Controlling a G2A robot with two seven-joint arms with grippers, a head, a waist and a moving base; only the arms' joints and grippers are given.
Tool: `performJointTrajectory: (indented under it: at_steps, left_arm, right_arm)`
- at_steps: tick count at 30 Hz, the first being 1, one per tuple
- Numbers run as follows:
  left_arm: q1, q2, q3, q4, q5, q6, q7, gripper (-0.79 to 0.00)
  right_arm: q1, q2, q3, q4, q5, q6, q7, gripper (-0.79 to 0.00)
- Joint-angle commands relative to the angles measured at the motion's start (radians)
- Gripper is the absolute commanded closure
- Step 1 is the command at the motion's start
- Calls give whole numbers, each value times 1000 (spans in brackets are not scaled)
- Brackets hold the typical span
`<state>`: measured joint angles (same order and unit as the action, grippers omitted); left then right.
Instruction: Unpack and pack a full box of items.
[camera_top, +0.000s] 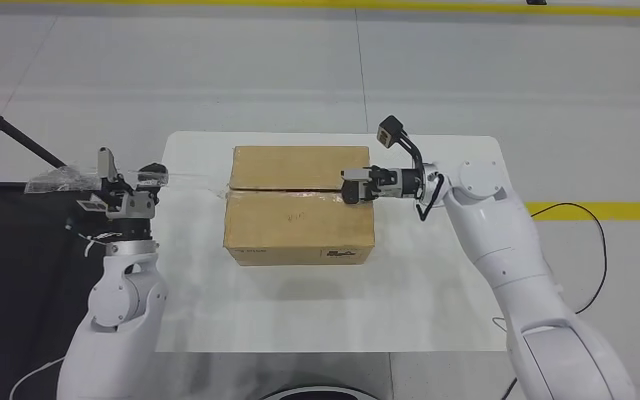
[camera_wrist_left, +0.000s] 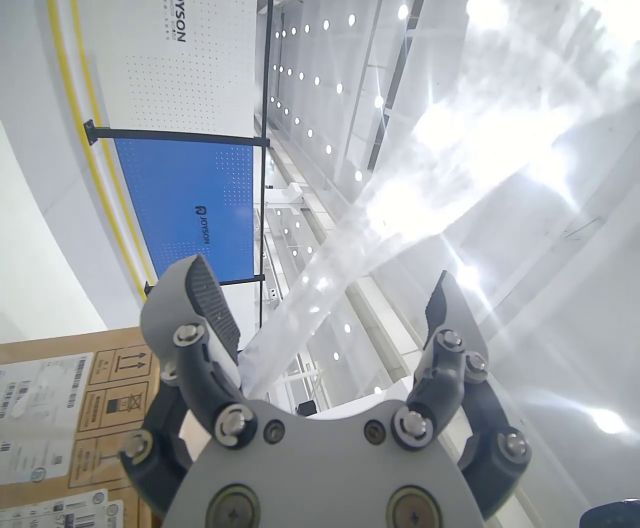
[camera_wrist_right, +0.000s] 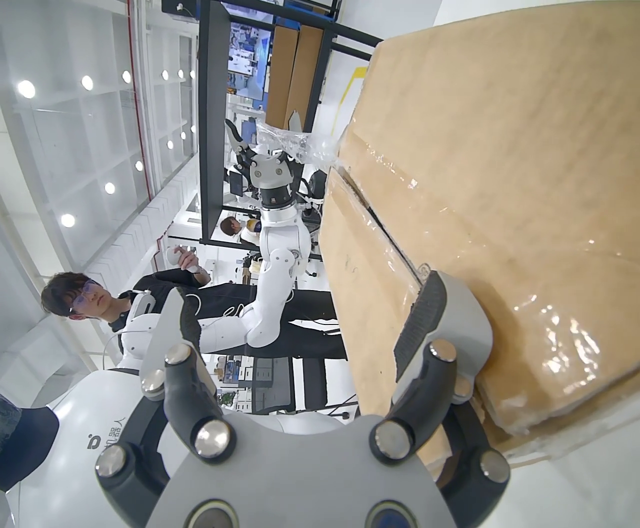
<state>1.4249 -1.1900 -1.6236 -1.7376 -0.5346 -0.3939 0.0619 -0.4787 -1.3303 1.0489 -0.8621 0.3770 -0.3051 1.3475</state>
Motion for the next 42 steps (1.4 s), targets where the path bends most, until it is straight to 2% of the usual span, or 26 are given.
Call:
performJointTrajectory:
  at_steps: [1,24,42]
  left_arm:
    - [-4,-1,-2,-14,8,7,-4,-785]
    - [-20,-22,8,-91,41,43,-35,-785]
    - [-15,-39,69,-179,94,76,-66,-785]
  right_arm:
    - [-4,2,2,-8,0,2,-1,-785]
    - [20,-7,-20,84,50,22,-18,-785]
    - [29,-7,-21,105,67,-3,-10,-785]
